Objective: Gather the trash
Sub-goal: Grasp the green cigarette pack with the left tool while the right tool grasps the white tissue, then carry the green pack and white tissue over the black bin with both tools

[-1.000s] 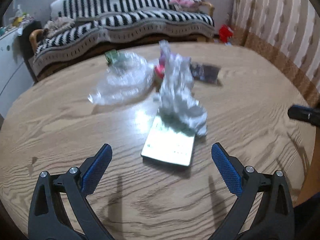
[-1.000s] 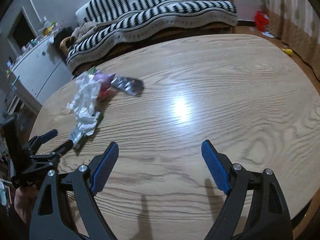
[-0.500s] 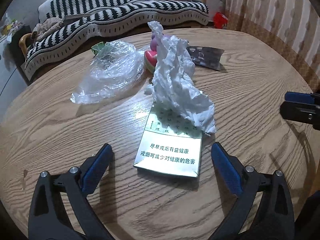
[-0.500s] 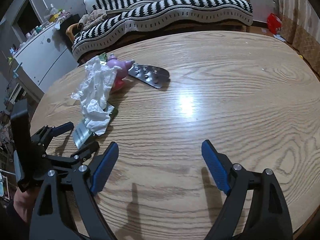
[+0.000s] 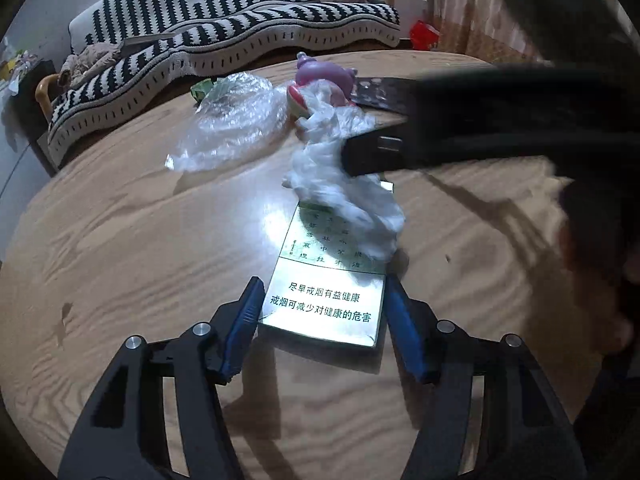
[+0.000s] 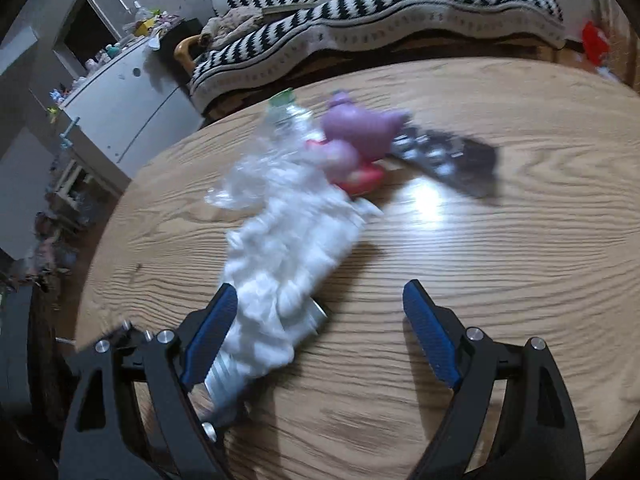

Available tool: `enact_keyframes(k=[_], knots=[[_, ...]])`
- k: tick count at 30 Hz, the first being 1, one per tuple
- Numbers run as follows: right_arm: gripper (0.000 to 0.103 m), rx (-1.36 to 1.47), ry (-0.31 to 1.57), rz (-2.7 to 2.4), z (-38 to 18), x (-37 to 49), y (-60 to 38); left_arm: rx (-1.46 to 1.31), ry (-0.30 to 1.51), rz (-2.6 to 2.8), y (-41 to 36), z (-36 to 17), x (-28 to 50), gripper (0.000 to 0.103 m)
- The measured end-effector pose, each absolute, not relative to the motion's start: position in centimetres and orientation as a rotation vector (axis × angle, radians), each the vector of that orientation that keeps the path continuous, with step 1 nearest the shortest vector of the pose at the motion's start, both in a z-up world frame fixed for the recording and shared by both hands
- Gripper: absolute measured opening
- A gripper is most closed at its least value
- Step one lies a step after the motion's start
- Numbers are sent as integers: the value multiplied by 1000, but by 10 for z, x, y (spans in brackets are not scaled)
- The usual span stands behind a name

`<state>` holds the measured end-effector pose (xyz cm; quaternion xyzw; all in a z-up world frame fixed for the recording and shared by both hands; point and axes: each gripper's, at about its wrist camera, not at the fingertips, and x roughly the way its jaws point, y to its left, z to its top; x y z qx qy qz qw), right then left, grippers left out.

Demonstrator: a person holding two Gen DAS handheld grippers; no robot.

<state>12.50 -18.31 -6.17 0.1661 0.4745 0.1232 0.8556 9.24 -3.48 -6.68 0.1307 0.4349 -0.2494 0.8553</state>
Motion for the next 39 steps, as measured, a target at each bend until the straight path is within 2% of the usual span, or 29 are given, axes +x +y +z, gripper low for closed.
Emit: enact_keyframes(k=[6,8,10,13,23,33,39], knots=[[83,400,1004,263,-69,135,-170,302,905,-545,-28,-68,77,60],[71,379,999,261,-70,137,-164,303,910,-546,-27,-68,76,60],[34,367,1013,293,-71,137,-156,303,913,-548,-26,-67,75,60],[21,380,1029,350,-70,134,-151,303,920,-553,-28,-67,74,60],[20,366,919,264,-35,106,-198,292,890,-576,-52,-48,68,59],[20,422,849,19,-9,16,-354,302,824,-683,-135,-20,49,58],[20,481,819,-187,-6,-70,-463,318,786,-799,-223,-8,22,56]])
